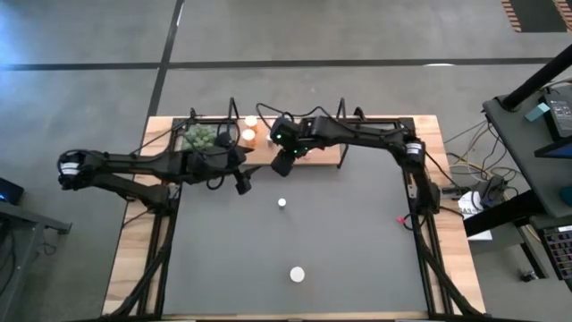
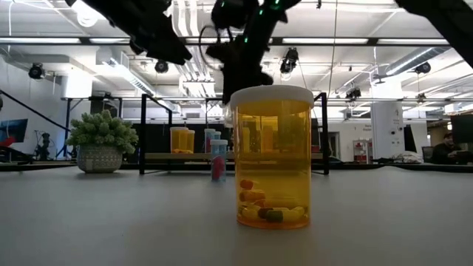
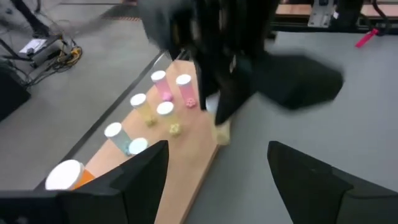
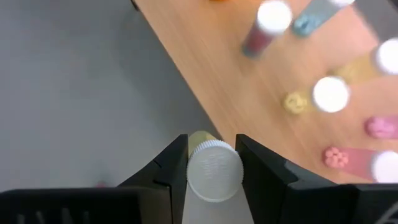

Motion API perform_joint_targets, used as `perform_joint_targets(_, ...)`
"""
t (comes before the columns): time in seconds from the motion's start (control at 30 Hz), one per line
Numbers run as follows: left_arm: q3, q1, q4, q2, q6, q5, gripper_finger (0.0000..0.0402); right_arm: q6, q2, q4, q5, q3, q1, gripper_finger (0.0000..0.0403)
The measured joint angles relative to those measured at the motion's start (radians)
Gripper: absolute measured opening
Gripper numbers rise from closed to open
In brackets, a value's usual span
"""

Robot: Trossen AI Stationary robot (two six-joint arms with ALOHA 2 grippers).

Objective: Pick and place medicine bottles onto shelf by color
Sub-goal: Put the yellow pill bottle on the shelf aligned with the other yellow pill bottles

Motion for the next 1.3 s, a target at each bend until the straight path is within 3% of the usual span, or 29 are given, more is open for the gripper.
perform_joint_targets(0.23,0.0,0.0,-0.002,-0.007,0.0,-0.063,0.0258,-0.031,0.077,-0.035,0.004,0.009,-0.036,0.0112)
perform_joint_targets(0.53,0.0,0.008,0.026,-0.006,-0.002,-0.185,0.0258,-0.088,0.074,-0.021,0.004,0.007,-0.063,0.0116)
perform_joint_targets(1.3,0.0,0.021,0.057,-0.005,-0.001,-0.223,0.0258,-0.212,0.106,0.003,0.001,0.002,-0.09,0.0116)
